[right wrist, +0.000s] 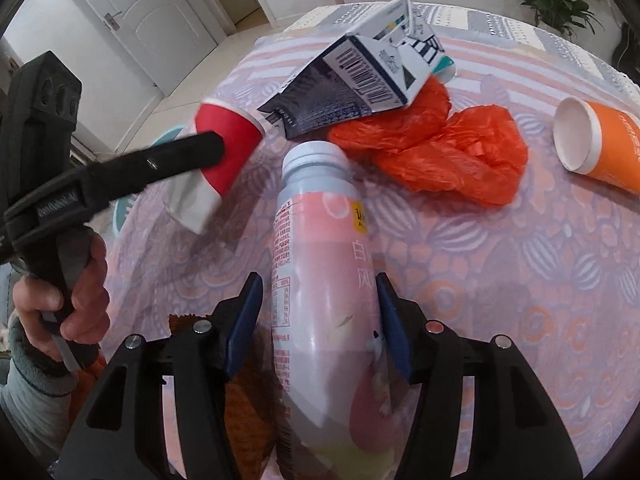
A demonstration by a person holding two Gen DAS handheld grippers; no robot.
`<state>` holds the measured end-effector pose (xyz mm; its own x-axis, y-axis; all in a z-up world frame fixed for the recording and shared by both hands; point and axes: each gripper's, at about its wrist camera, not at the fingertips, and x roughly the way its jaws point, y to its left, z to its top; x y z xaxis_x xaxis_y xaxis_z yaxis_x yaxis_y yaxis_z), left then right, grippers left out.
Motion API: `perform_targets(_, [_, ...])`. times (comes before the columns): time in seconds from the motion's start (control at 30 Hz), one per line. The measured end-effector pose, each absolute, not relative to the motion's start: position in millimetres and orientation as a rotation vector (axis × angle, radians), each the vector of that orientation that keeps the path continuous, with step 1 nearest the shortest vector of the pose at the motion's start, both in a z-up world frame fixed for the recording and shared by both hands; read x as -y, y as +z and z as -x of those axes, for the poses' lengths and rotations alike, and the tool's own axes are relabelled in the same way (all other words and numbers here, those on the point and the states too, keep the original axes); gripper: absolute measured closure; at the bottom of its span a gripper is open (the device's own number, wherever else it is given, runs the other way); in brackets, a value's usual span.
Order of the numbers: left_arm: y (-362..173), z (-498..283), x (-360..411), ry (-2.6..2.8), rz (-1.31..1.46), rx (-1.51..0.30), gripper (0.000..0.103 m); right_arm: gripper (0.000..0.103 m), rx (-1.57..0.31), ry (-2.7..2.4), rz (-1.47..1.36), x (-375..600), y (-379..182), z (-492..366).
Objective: Collect trash
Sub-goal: 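Grasp the white-red paper cup with the left tool while the right tool grasps the pink bottle, then carry cup and bottle over the wastebasket and open both tools to drop them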
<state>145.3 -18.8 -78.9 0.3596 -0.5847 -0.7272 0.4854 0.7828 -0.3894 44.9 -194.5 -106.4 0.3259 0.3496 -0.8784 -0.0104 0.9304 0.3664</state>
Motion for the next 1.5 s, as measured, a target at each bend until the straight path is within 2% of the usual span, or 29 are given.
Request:
perform_targets(0.03, [-77, -145, 17, -0.694, 0.117, -0.979, 0.029, 0.058, -1.221, 0.241, -0.319, 194, -105, -45])
perform_targets(0.2, [-62, -143, 4, -0.701, 0.129, -0.936, 0.029, 0.058, -1.174, 0.25, -0.291, 179, -90, -45])
perform_targets(0.43, [-32, -140, -30, -0.699, 0.173, -0.842, 0.029, 0.058, -1.061, 0.264, -0.23, 156, -38, -49])
perform_targets(0.67, [-5, -142, -94, -0.633, 0.278, -0.759, 0.029, 0.058, -0.962, 0.306, -0.188, 117, 8, -77])
perform_targets(0.93, [8, -146, -192, -0.486, 0.416, -0.695, 0.029, 0.058, -0.917, 0.39, -0.138, 36, 27, -127])
perform_targets(1.2, [-2, -150, -286, -0.314, 0.526, -0.68, 0.029, 0.058, -0.938, 0.469, -0.105, -49, 14, -172])
perform_targets(1.5, [-62, -181, -326, -0.155, 0.556, -0.86, 0.028, 0.058, -1.081, 0.49, -0.119, -111, -51, -210])
